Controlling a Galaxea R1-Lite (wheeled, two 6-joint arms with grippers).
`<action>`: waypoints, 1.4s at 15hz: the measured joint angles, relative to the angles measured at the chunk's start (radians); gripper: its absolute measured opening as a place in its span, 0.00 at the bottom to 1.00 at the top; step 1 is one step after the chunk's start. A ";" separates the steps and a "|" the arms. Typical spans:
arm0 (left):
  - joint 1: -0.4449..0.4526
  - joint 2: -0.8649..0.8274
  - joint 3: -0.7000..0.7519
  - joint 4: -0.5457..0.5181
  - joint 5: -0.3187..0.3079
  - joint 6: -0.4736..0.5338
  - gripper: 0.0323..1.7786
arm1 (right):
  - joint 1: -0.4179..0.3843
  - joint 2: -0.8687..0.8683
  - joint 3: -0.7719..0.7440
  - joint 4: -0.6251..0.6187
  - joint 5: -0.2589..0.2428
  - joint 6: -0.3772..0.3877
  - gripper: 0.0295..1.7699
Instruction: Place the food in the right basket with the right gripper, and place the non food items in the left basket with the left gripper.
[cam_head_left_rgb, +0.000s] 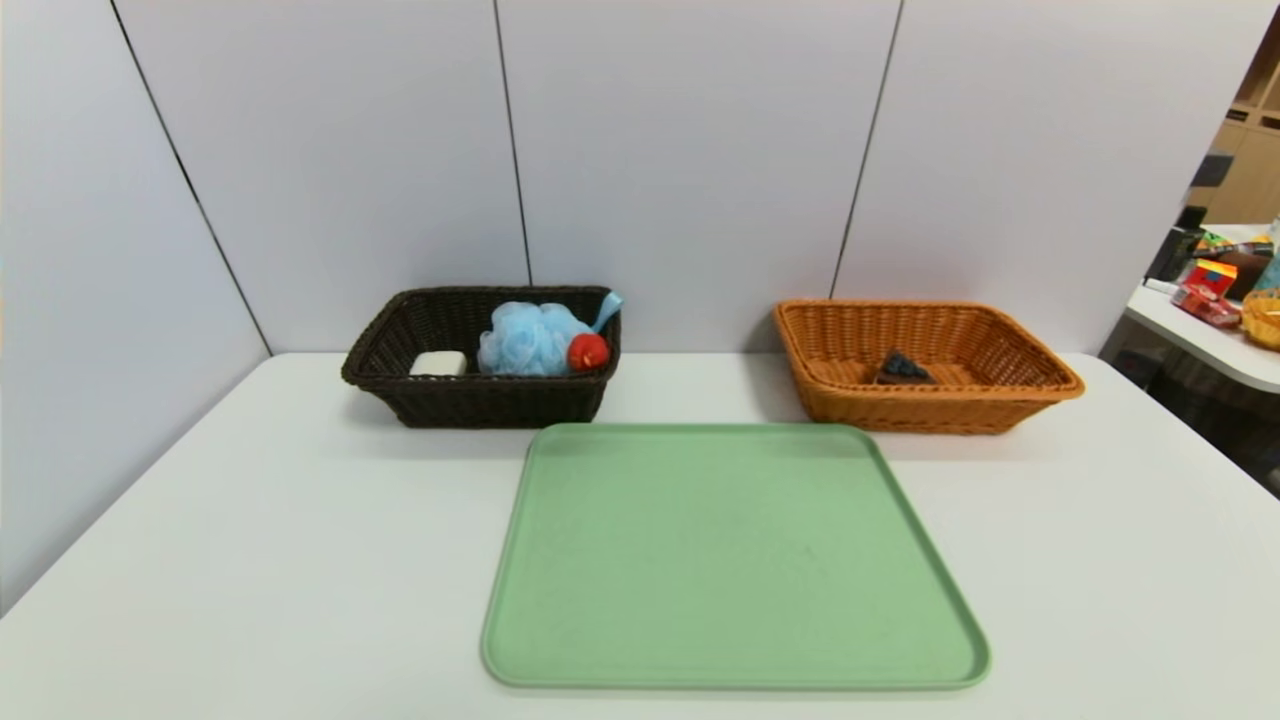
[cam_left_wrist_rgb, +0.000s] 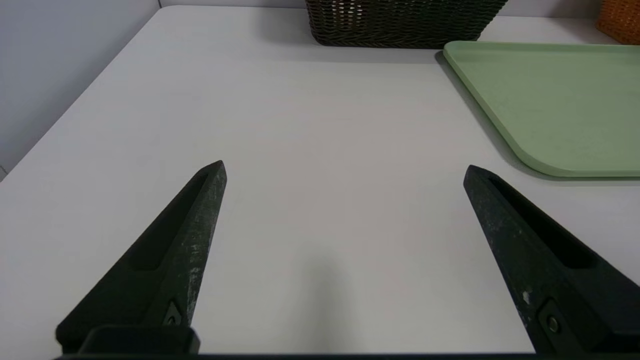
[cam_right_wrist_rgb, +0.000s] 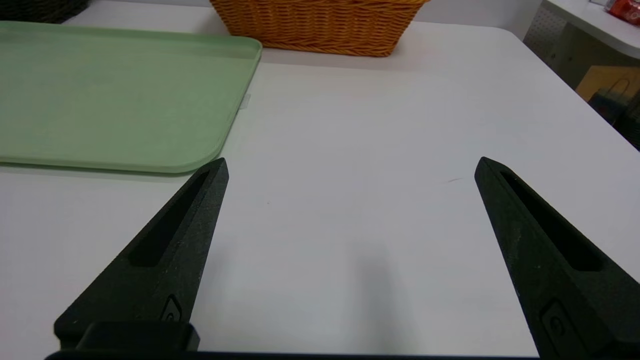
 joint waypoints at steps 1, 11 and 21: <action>0.000 0.000 0.002 -0.002 0.022 0.000 0.95 | 0.000 0.000 0.001 0.001 0.010 -0.011 0.96; 0.000 0.000 0.051 -0.053 0.082 0.082 0.95 | 0.000 0.000 0.001 0.001 0.010 -0.006 0.96; -0.001 0.000 0.052 -0.060 0.112 -0.004 0.95 | 0.001 0.000 -0.001 0.001 -0.011 0.081 0.96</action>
